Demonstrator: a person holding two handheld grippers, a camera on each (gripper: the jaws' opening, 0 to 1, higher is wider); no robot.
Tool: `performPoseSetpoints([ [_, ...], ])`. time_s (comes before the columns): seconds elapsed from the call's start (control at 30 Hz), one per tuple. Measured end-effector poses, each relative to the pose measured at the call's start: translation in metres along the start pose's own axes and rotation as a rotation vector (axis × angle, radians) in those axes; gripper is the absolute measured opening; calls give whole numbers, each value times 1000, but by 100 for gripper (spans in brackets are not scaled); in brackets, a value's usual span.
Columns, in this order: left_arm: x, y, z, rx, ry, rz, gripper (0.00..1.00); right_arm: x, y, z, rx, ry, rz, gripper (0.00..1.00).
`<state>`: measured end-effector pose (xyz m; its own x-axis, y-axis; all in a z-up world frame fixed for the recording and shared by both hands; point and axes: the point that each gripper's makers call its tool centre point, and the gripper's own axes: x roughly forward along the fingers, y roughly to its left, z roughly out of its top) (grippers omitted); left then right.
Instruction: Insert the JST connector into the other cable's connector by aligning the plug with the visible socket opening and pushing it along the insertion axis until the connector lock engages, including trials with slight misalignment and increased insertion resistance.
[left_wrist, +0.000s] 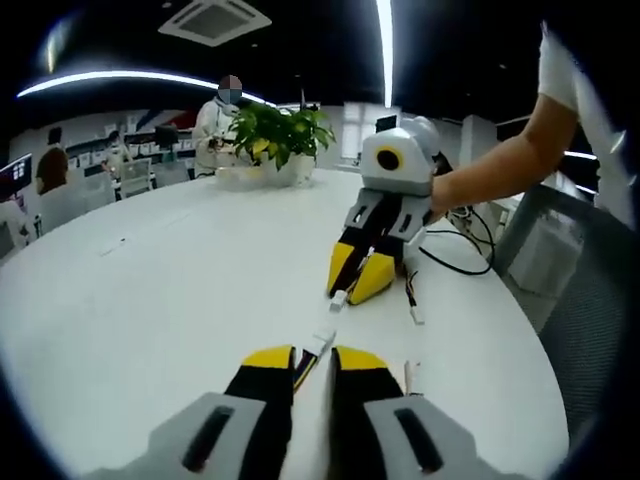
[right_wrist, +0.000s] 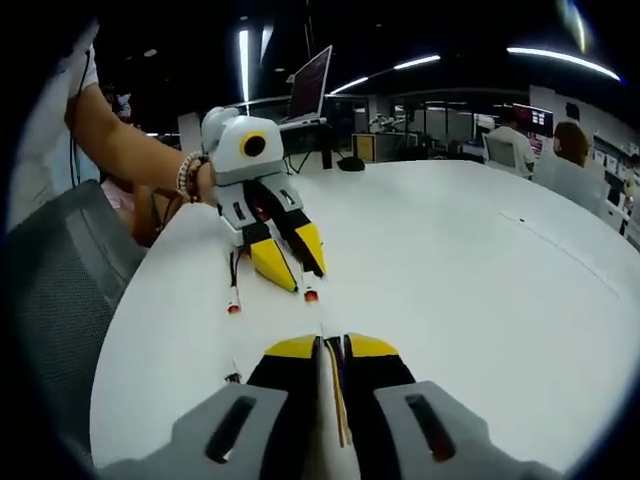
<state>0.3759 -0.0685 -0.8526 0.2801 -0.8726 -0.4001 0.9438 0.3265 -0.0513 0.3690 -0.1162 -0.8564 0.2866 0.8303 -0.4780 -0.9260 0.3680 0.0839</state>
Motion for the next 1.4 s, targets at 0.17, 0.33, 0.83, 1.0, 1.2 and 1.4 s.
performPoseSetpoints([
  [0.17, 0, -1, 0, 1, -2, 4, 6, 0, -1, 0, 4, -8, 2, 5],
  [0.33, 1, -4, 1, 2, -6, 4, 3, -1, -1, 0, -1, -8, 7, 5],
  [0.83, -1, -7, 9, 17, -16, -10, 1, -2, 7, 7, -11, 4, 76, 4],
  [1.0, -6, -8, 14, 40, -10, -18, 1, -6, 7, 16, -40, 18, 94, 3],
  [1.2, -15, -10, 25, 61, -12, -23, 1, -10, 10, 32, -89, 20, 118, 3],
  [1.4, -19, -12, 35, 69, -18, -28, 1, -11, 18, 48, -123, 2, 138, 3],
])
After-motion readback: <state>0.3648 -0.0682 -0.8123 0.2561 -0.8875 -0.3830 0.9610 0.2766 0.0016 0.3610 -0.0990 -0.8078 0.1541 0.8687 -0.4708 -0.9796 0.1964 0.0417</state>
